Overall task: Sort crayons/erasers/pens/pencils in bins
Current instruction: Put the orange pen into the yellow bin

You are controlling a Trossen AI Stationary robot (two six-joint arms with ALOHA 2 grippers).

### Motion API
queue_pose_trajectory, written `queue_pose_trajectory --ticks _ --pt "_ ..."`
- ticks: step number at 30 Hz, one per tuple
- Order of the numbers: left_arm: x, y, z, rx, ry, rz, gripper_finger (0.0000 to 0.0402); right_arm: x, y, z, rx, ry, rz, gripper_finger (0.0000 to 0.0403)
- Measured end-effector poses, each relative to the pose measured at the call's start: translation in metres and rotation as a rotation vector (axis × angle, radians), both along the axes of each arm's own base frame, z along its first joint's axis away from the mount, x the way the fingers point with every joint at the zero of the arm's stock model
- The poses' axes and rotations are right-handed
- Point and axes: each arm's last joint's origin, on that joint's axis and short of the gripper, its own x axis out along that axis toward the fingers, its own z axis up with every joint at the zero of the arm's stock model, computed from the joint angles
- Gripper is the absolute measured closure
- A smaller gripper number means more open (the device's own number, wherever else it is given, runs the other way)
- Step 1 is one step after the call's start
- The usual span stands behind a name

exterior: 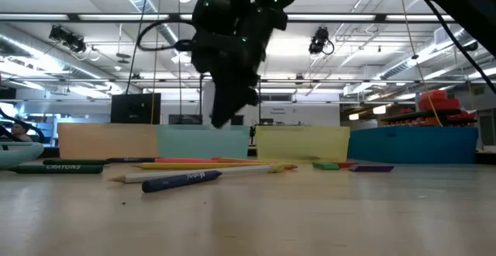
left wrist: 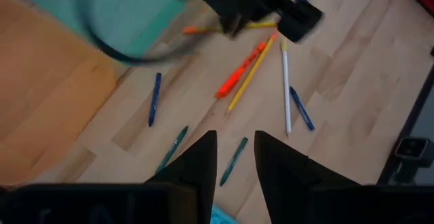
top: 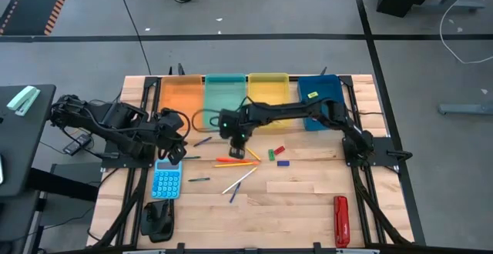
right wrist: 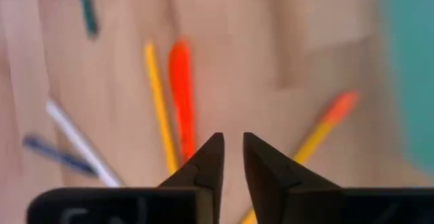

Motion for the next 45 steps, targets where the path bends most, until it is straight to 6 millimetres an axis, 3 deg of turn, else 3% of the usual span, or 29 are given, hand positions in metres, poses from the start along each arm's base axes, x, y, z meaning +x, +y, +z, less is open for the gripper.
queue_pose_trajectory --ticks 7,14,27,35,41,45 --pt "0.0 0.0 0.0 -0.003 -0.001 0.004 0.0294 -0.01 0.038 -0.03 0.009 0.065 0.133 0.0301" --pt "0.0 0.0 0.0 0.003 0.001 -0.004 0.0294 -0.009 0.058 -0.035 -0.032 0.046 0.146 0.0304" --pt "0.0 0.0 0.0 -0.001 -0.003 -0.001 0.0294 -0.003 0.05 -0.033 -0.096 -0.007 0.087 0.0315" --pt "0.008 -0.002 0.006 -0.011 -0.102 0.01 0.0294 0.002 0.05 -0.031 -0.117 -0.078 0.119 0.0315" --pt "0.01 -0.002 0.007 -0.008 -0.136 0.018 0.0294 -0.008 0.051 -0.058 -0.064 -0.039 0.11 0.0315" --pt "0.01 -0.002 0.008 -0.014 -0.139 0.026 0.0294 -0.013 0.051 -0.065 -0.044 -0.027 0.074 0.0315"
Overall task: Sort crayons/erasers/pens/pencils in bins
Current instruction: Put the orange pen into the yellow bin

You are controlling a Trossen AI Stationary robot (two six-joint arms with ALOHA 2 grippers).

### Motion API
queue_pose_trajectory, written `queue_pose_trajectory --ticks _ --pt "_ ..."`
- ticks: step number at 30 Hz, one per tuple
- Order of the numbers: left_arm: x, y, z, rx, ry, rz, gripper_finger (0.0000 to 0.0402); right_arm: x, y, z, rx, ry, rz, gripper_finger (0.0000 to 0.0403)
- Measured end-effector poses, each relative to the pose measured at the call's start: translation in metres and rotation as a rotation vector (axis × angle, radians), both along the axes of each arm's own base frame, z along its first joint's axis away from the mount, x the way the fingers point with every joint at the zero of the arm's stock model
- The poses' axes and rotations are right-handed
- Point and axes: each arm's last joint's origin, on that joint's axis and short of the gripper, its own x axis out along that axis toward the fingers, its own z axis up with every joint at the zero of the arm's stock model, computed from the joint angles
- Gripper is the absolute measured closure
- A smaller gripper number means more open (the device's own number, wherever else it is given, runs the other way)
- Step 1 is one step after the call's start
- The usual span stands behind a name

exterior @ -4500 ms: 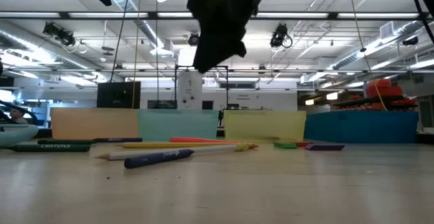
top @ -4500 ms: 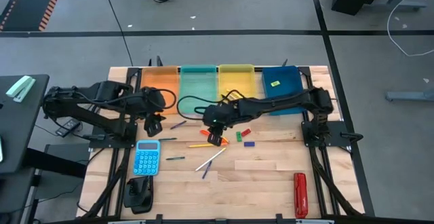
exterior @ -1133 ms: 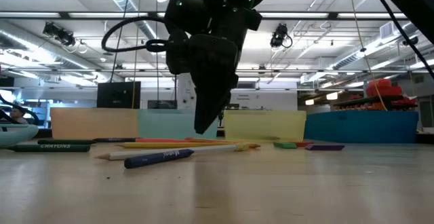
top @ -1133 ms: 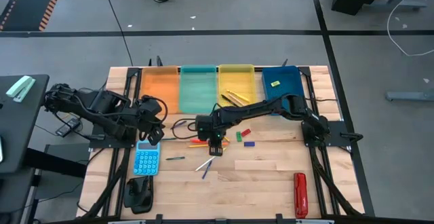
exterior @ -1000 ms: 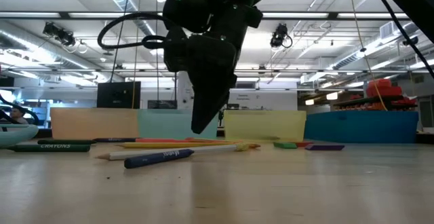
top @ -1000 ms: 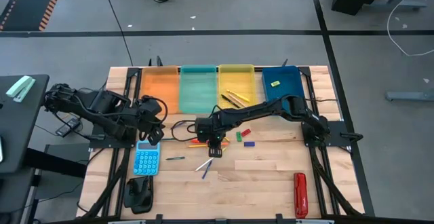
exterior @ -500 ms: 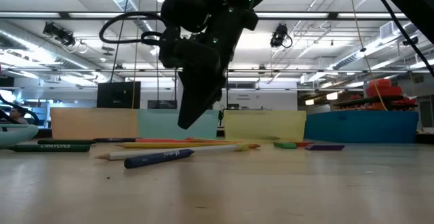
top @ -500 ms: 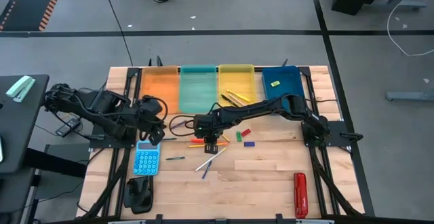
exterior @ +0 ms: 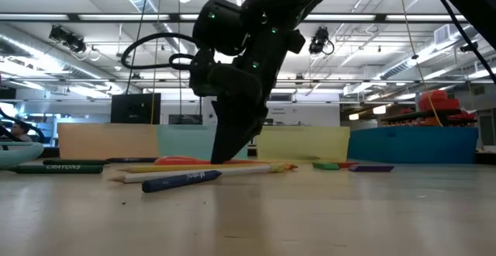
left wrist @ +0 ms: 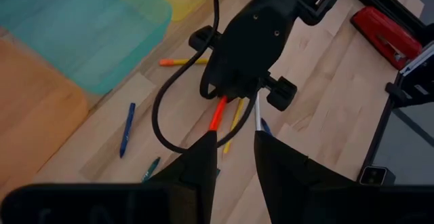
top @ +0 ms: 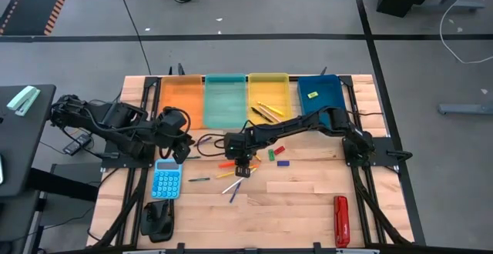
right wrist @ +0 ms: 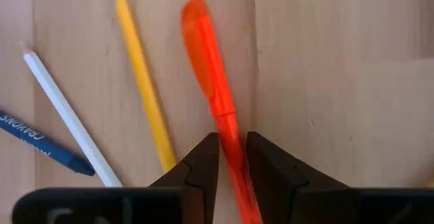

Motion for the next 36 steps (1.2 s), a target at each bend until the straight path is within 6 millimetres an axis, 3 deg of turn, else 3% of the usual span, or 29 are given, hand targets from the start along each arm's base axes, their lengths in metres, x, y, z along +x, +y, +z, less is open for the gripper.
queue_pose_trajectory --ticks 12,19,26,31,36 --pt "0.002 -0.001 0.001 -0.007 -0.021 0.0 0.0294 0.0 0.002 -0.001 -0.018 0.001 0.034 0.033" --pt "0.002 -0.001 0.001 0.0 -0.019 -0.008 0.0294 0.001 0.02 0.006 -0.182 0.011 0.159 0.0359" --pt "0.002 -0.001 0.001 -0.002 -0.019 -0.006 0.0294 -0.003 0.025 0.01 -0.169 0.04 0.131 0.0362" --pt "0.002 -0.001 0.001 -0.002 -0.02 -0.006 0.0294 -0.005 0.017 0.037 -0.183 -0.01 0.094 0.0362" --pt "0.002 -0.001 0.001 -0.002 -0.022 -0.007 0.0294 -0.007 -0.008 0.076 -0.264 -0.115 -0.007 0.0363"
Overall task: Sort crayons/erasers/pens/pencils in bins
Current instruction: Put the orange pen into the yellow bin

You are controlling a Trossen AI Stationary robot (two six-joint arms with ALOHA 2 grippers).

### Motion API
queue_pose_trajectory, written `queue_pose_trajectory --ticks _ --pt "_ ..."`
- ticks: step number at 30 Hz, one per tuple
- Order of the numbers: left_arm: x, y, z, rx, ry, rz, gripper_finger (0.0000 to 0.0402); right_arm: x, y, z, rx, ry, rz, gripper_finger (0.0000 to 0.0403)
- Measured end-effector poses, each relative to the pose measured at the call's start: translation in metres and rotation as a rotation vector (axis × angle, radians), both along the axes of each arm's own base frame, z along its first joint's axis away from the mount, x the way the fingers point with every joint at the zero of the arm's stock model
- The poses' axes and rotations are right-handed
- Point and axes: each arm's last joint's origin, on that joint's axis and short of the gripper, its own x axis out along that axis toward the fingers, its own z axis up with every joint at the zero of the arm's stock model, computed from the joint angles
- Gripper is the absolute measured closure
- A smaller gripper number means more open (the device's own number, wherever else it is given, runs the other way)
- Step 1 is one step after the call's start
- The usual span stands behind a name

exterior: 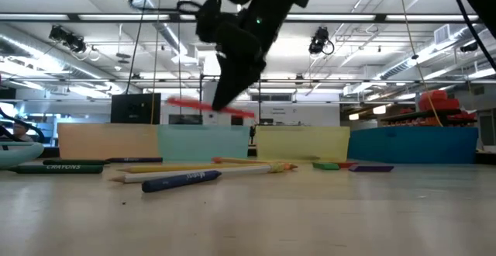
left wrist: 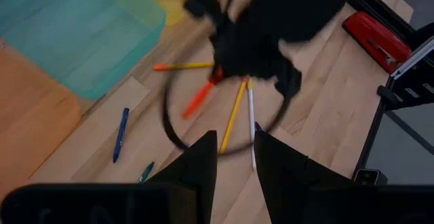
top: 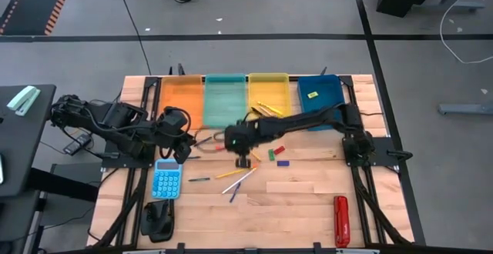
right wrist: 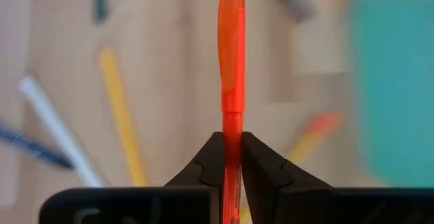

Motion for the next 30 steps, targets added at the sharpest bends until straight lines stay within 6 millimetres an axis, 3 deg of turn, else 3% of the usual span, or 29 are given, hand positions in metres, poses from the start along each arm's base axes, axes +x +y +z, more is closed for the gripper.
queue_pose_trajectory --ticks 4,11,17,25,30 --pt "0.0 0.0 0.0 0.0 0.0 0.0 0.0294 -0.006 -0.032 0.027 -0.051 -0.081 -0.101 0.0363" --pt "0.0 0.0 0.0 0.0 -0.002 0.0 0.0294 -0.024 -0.096 0.049 -0.062 -0.114 -0.266 0.0363" --pt "0.0 0.0 0.0 -0.006 -0.005 0.006 0.0294 -0.045 -0.136 0.067 -0.067 -0.132 -0.382 0.0363" --pt "0.0 0.0 0.0 -0.008 -0.005 0.008 0.0294 -0.081 -0.179 0.06 -0.04 0.052 -0.479 0.0363" --pt "0.0 0.0 0.0 -0.008 -0.005 0.008 0.0294 -0.099 -0.193 0.04 0.096 0.139 -0.479 0.0363"
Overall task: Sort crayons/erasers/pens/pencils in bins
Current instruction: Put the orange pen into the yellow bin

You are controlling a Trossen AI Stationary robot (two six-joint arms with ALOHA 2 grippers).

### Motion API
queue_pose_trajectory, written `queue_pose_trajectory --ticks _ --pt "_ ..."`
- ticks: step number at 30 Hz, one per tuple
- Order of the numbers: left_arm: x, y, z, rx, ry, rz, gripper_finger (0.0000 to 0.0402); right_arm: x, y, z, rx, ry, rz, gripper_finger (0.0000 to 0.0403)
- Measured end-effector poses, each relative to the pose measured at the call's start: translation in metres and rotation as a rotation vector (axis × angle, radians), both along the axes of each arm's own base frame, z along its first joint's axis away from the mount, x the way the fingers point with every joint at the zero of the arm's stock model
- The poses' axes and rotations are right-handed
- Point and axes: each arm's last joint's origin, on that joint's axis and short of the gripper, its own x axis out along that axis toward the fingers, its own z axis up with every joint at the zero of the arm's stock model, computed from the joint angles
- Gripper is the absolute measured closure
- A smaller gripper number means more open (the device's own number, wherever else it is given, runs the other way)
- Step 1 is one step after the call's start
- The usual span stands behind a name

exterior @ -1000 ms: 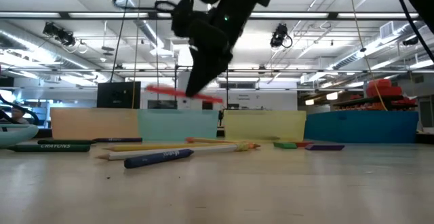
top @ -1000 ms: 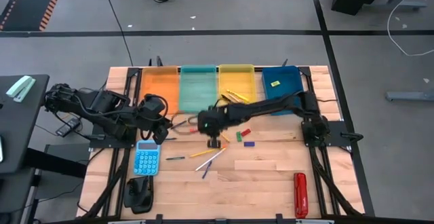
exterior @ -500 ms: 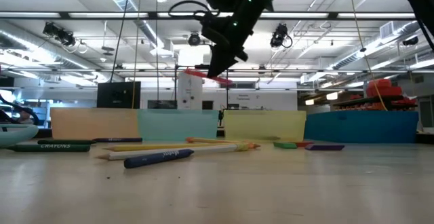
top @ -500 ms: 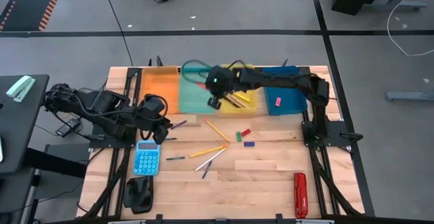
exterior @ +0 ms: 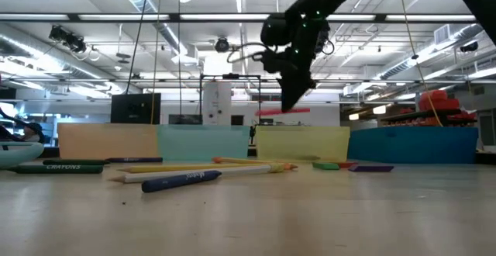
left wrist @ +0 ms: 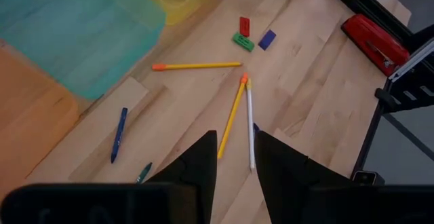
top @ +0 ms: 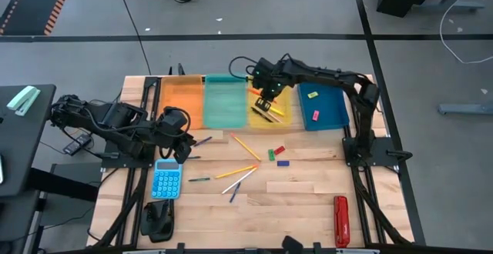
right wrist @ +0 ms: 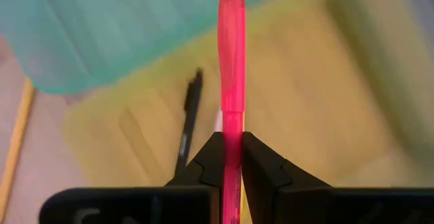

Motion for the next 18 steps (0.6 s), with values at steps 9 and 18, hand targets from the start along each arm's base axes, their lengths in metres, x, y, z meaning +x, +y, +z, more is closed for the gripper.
queue_pose_trajectory --ticks 9,18 --pt "0.0 0.0 0.0 -0.023 -0.006 0.024 0.0294 -0.018 0.007 -0.042 0.172 0.089 -0.053 0.0356" --pt "0.0 0.0 0.0 -0.033 -0.011 0.035 0.0294 -0.016 0.017 -0.041 0.184 0.076 -0.089 0.0297"
